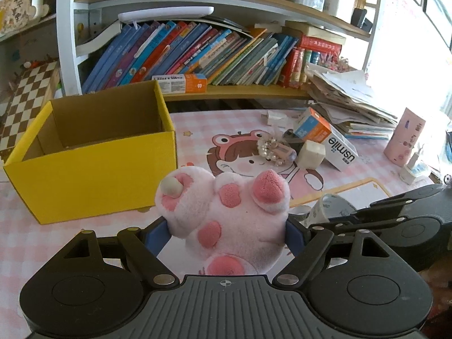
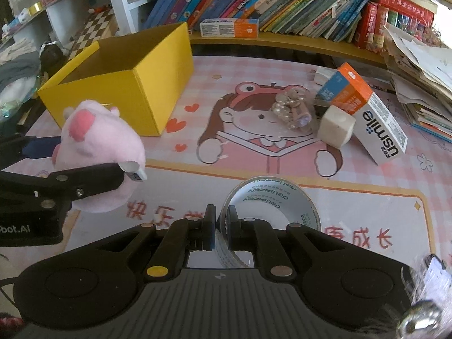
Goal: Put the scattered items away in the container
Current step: 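Carry the plush and tape roll with both tools over the yellow box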
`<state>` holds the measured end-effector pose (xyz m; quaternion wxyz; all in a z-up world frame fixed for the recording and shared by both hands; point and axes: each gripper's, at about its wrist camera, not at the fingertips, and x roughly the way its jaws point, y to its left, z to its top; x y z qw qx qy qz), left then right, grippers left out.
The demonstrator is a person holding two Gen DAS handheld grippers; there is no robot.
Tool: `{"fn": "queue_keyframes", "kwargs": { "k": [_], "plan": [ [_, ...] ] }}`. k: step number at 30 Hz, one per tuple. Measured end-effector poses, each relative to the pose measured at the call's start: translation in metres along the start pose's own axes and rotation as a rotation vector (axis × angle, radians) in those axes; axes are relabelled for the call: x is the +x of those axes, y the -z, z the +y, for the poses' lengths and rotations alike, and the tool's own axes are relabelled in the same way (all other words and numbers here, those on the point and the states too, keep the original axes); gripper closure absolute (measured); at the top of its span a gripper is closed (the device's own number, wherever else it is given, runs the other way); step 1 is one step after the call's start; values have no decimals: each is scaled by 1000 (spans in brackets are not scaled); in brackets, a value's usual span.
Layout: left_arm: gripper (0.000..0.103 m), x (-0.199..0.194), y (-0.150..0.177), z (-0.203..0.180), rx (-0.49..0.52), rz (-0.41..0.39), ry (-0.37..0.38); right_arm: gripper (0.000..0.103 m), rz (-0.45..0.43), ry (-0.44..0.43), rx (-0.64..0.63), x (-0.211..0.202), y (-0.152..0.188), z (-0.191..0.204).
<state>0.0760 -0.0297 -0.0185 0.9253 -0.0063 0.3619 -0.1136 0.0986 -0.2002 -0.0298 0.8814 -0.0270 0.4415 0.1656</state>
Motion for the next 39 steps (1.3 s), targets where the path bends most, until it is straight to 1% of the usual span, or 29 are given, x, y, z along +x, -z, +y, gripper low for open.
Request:
{"fn": "queue_keyframes", "kwargs": {
  "k": [7, 24, 34, 39],
  "plan": [
    [19, -14, 7, 27, 22, -7, 34, 96, -8, 27, 10, -1, 1, 35],
    [19, -43, 18, 92, 41, -50, 55, 95, -32, 49, 0, 8, -2, 113],
    [19, -52, 19, 119, 36, -80, 56, 95, -43, 51, -30, 16, -11, 144],
    [19, -56, 18, 131, 18, -100, 43, 95, -47, 49, -60, 18, -17, 155]
  ]
}}
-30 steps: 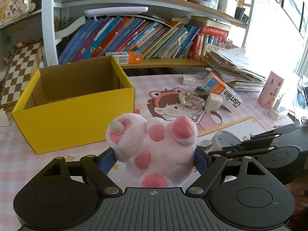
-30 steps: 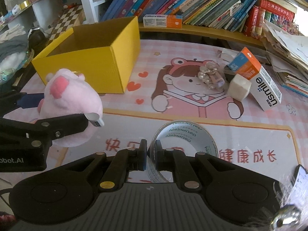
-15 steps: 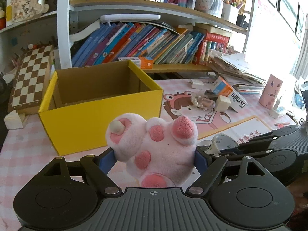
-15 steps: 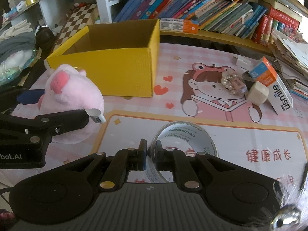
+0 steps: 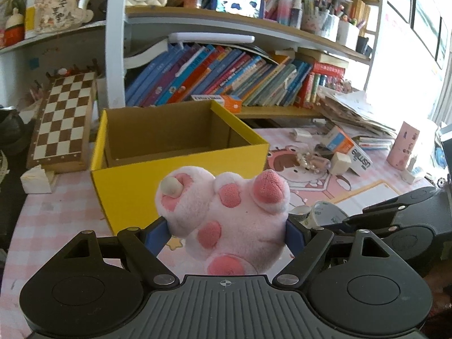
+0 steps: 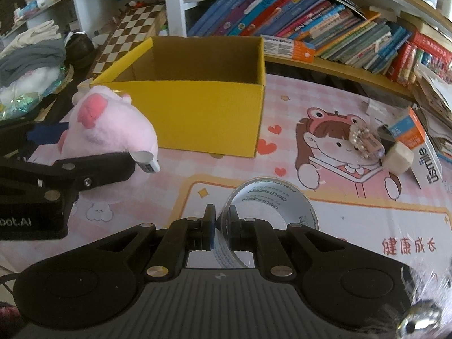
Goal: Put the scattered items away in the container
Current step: 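Carry the plush and tape roll with both tools over the yellow box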
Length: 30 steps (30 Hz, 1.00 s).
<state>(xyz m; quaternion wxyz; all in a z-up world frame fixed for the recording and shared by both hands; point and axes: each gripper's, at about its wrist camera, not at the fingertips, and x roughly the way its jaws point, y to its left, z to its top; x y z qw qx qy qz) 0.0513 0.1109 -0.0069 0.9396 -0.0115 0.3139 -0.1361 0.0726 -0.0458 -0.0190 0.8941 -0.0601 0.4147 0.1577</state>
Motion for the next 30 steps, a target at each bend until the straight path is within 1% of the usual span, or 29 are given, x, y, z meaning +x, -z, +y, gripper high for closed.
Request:
{"fn": "queue_keyframes", "kwargs": {
  "k": [12, 16, 23, 30],
  "plan": [
    [19, -10, -6, 22, -39, -57, -26, 95, -21, -12, -92, 2, -16, 19],
    [19, -10, -6, 27, -50, -59, -30, 95, -20, -14, -100, 4, -19, 20],
    [19, -6, -2, 35, -75, -38, -36, 95, 9, -30, -103, 10, -19, 23],
    [19, -6, -2, 38, -76, -36, -36, 95, 21, -35, -107, 14, -21, 26]
  ]
}}
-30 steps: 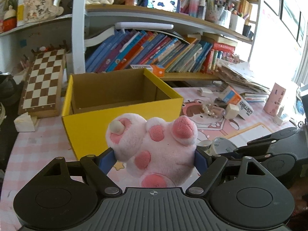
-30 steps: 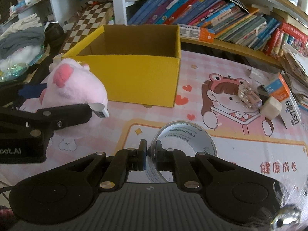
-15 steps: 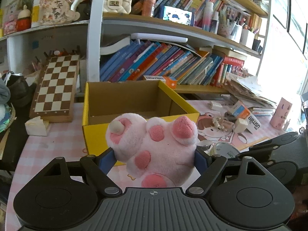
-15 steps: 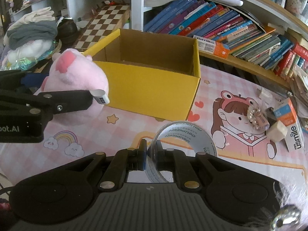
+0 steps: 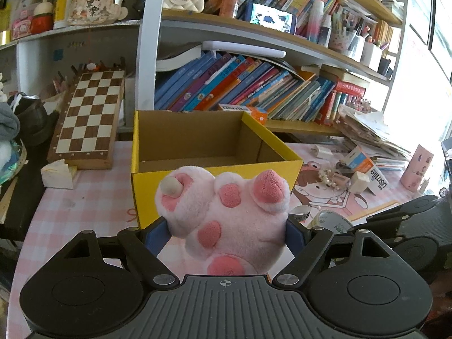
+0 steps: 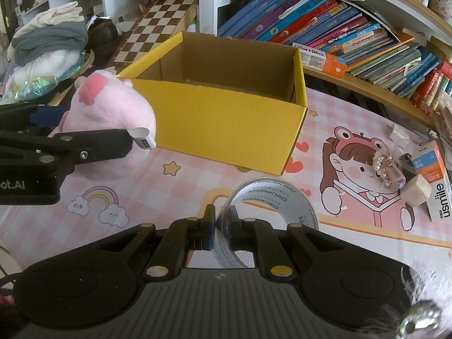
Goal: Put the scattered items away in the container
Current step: 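Carry the plush and tape roll with both tools over the yellow box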
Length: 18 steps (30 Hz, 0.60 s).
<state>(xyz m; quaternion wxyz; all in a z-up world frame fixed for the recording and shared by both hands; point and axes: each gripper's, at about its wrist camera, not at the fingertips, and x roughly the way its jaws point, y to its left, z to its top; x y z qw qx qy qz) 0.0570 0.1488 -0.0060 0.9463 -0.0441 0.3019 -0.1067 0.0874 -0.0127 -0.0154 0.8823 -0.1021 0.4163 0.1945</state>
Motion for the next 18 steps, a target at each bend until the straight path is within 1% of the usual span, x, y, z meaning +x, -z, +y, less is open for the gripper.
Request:
{"fn": "queue_keyframes", "kwargs": {
  "k": [8, 12, 18],
  "plan": [
    [19, 2, -2, 2, 2, 5, 1, 95, 7, -3, -9, 5, -3, 1],
    [19, -1, -5, 2, 5, -18, -2, 95, 1, 0, -14, 5, -4, 2],
    [19, -2, -15, 2, 21, -58, -5, 95, -38, -11, -32, 3, -12, 1]
  ]
}}
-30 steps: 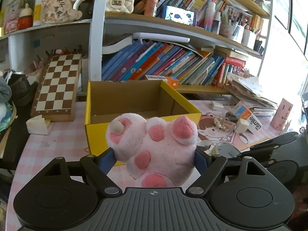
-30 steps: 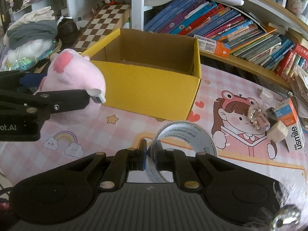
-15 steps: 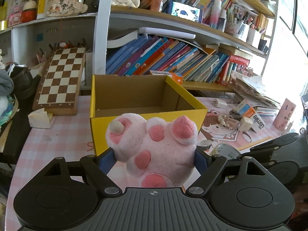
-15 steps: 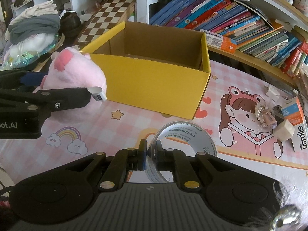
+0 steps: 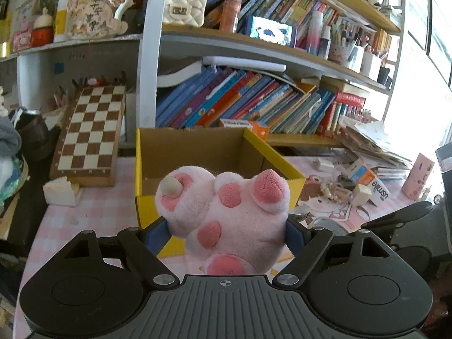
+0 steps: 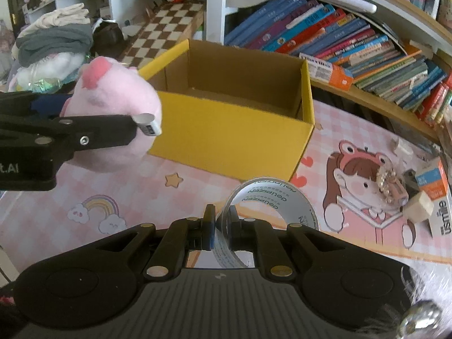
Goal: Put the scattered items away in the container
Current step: 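Carry the plush and tape roll with both tools over the yellow box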
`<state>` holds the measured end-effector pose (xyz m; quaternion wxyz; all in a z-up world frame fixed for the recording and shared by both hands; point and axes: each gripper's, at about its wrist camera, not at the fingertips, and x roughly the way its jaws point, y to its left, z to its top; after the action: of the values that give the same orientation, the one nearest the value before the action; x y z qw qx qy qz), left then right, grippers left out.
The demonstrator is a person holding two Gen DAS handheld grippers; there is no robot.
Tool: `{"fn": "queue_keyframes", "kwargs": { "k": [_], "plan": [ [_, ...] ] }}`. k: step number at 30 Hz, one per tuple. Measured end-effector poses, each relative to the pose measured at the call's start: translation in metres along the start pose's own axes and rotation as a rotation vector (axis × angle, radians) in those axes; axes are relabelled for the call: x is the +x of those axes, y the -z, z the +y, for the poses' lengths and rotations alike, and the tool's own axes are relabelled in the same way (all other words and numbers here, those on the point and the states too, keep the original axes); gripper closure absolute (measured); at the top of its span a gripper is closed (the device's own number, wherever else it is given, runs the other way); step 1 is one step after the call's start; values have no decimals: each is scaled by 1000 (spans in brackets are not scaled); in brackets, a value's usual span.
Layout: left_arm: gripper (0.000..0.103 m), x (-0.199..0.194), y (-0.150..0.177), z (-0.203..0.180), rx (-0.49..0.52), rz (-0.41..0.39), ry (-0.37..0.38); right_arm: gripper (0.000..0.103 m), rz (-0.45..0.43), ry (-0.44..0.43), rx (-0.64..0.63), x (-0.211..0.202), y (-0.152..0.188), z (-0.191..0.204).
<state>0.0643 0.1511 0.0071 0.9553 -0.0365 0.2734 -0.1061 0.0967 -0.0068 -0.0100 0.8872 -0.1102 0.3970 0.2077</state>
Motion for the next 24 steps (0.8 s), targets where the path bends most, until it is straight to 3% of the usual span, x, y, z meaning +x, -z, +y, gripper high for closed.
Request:
{"fn": "queue_keyframes", "kwargs": {
  "k": [9, 17, 24],
  "plan": [
    [19, 6, -24, 6, 40, -60, -5, 95, -95, -17, -9, -7, -34, -6],
    [19, 22, -63, 15, 70, -134, -12, 95, -192, -60, -90, -7, -77, -14],
    [19, 43, -83, 24, 92, -146, -23, 95, -202, -78, -162, 3, -111, -20]
  ]
}}
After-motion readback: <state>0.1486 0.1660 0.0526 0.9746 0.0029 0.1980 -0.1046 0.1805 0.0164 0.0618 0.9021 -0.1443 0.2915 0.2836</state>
